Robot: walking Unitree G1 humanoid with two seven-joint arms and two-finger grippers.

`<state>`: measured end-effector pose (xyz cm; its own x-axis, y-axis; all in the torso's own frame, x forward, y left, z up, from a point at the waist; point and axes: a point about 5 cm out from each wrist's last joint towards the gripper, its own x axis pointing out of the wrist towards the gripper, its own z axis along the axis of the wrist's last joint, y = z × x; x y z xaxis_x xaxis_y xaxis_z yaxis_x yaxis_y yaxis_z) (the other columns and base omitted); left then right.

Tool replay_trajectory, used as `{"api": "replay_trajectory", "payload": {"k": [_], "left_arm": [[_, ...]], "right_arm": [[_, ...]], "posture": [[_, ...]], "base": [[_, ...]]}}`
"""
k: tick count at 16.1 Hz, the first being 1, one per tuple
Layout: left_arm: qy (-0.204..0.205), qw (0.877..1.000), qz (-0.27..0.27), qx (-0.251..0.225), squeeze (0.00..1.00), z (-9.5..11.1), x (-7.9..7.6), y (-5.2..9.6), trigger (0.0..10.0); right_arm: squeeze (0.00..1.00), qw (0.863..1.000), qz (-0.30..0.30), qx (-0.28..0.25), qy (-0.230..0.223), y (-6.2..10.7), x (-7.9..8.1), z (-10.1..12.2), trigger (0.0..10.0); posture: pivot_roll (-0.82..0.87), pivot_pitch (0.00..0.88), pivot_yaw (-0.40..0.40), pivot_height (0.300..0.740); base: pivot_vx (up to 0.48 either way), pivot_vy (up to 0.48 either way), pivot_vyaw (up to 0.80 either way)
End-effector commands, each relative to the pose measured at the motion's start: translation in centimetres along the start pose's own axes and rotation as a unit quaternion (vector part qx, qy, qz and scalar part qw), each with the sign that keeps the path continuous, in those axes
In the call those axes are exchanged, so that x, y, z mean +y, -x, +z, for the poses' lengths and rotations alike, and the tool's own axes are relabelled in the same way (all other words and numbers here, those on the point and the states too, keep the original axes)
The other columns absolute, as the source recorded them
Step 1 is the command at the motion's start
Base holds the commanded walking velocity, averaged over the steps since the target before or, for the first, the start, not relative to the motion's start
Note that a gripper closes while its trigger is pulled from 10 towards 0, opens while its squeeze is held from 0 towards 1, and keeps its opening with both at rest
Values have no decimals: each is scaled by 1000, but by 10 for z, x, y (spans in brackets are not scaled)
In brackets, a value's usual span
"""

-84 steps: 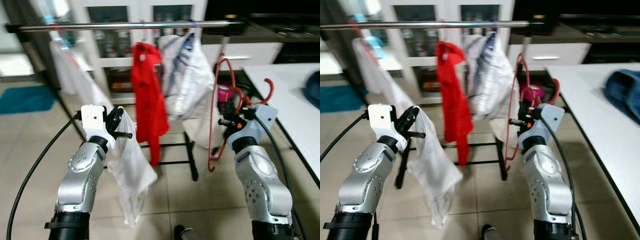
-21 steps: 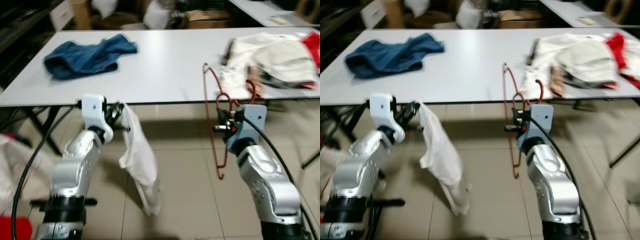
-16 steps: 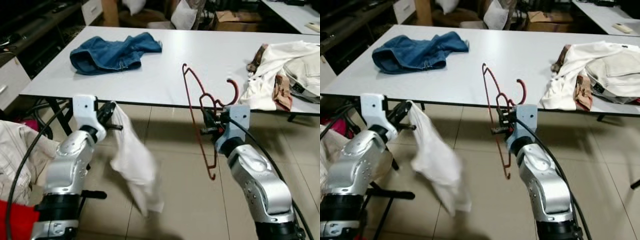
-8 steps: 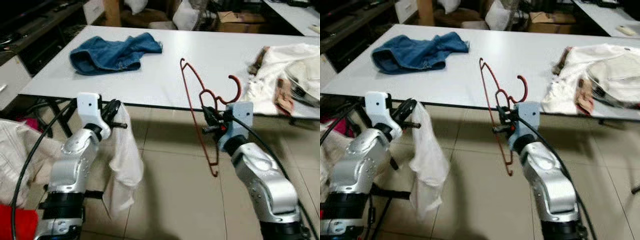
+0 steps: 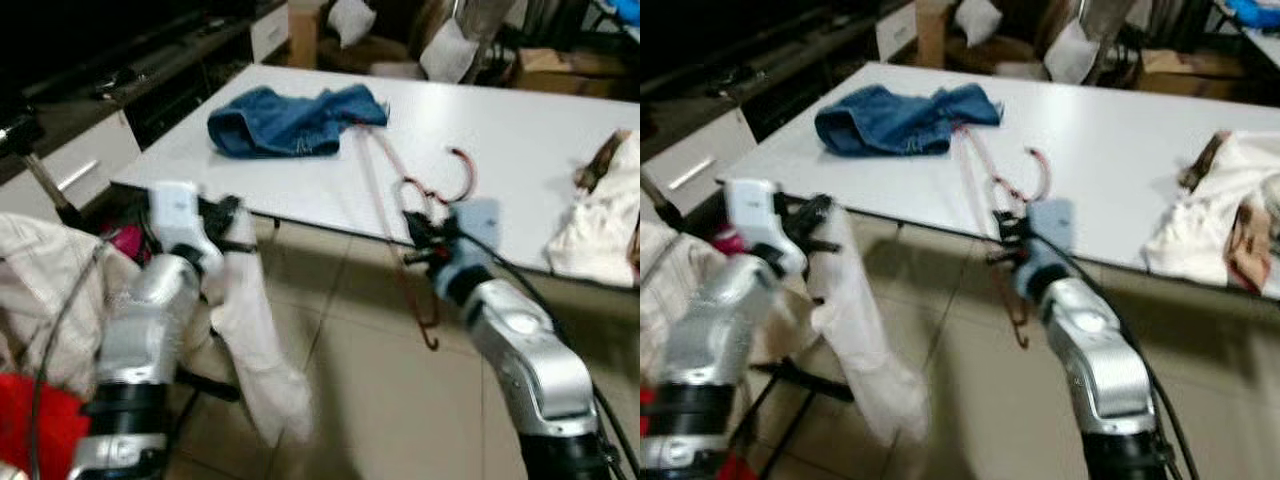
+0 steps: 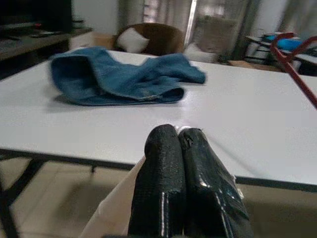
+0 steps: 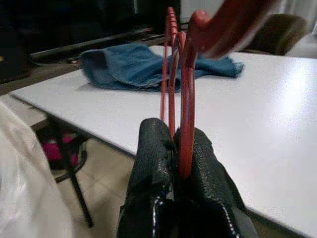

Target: Hang hanger

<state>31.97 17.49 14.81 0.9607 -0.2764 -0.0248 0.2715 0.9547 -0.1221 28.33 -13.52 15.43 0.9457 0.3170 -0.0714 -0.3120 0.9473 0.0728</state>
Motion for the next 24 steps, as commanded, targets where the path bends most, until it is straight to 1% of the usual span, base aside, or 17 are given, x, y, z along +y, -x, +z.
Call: {"api": "replay_trajectory", "payload": {"k": [1, 3, 4, 6, 8, 10, 11, 13, 15, 17, 19, 20, 22, 24], "left_arm": [[-11, 1000, 8, -19, 0, 11, 7, 0, 10000], [-15, 1000, 7, -24, 0, 16, 9, -5, 10000], [-13, 1000, 9, -27, 0, 18, 10, -4, 10000], [-14, 1000, 6, -19, 0, 11, 7, -2, 10000], [-13, 1000, 4, -19, 0, 12, 6, -2, 10000], [-16, 1000, 8, -26, 0, 18, 10, -5, 10000], [-15, 999, 10, -27, 0, 18, 11, -4, 10000], [-18, 1000, 6, -23, 0, 15, 10, -4, 10000], [-20, 999, 5, -25, 0, 18, 11, -6, 10000], [-20, 999, 10, -34, 0, 24, 15, -7, 10000], [-20, 999, 9, -27, 0, 19, 14, -6, 10000], [-16, 1000, 0, -27, 0, 21, 10, -8, 10000], [-18, 999, -2, -33, 0, 25, 9, -12, 10000], [-16, 999, 0, -38, 0, 26, 10, -11, 10000]], "right_arm": [[0, 1000, 12, -22, 0, -3, 8, 9, 10000], [0, 1000, 10, -21, 2, -6, 10, 9, 10000], [0, 1000, 19, -21, 5, -5, 12, 10, 10000], [0, 1000, 11, -18, 6, -4, 8, 7, 10000], [0, 1000, 6, -23, 3, -5, 7, 9, 10000], [0, 1000, 13, -23, 2, -7, 10, 10, 10000], [0, 1000, 19, -21, 6, -6, 11, 9, 10000], [0, 1000, 10, -19, 7, -6, 8, 7, 10000], [0, 1000, 5, -26, 4, -9, 7, 10, 10000], [0, 1000, 21, -22, 7, -9, 12, 9, 10000], [0, 1000, 15, -16, 8, -7, 9, 5, 10000], [0, 1000, 11, -19, -3, -8, 8, 8, 10000], [0, 1000, 18, -13, -2, -10, 10, 7, 10000], [0, 999, 37, -9, 2, -7, 14, 5, 10000]], "posture": [[-78, 0, 34, 740], [-78, 0, 22, 740], [-80, 0, 29, 740], [-80, 0, 37, 740], [-80, 0, 33, 740], [-75, 0, 29, 740], [-74, 0, 33, 740], [-72, 0, 39, 740], [-72, 0, 32, 740], [-71, 0, 38, 740], [-75, 0, 48, 740], [-77, 0, 53, 740], [-76, 0, 39, 740], [-79, 0, 48, 740]], "base": [[364, 0, 0], [366, 0, 0], [360, 0, 0], [366, 0, 0], [366, 0, 0], [366, 0, 0], [364, 0, 0], [364, 0, 0], [364, 0, 0], [364, 0, 0], [368, 0, 0], [364, 0, 0], [368, 0, -644], [366, 0, -800]]}}
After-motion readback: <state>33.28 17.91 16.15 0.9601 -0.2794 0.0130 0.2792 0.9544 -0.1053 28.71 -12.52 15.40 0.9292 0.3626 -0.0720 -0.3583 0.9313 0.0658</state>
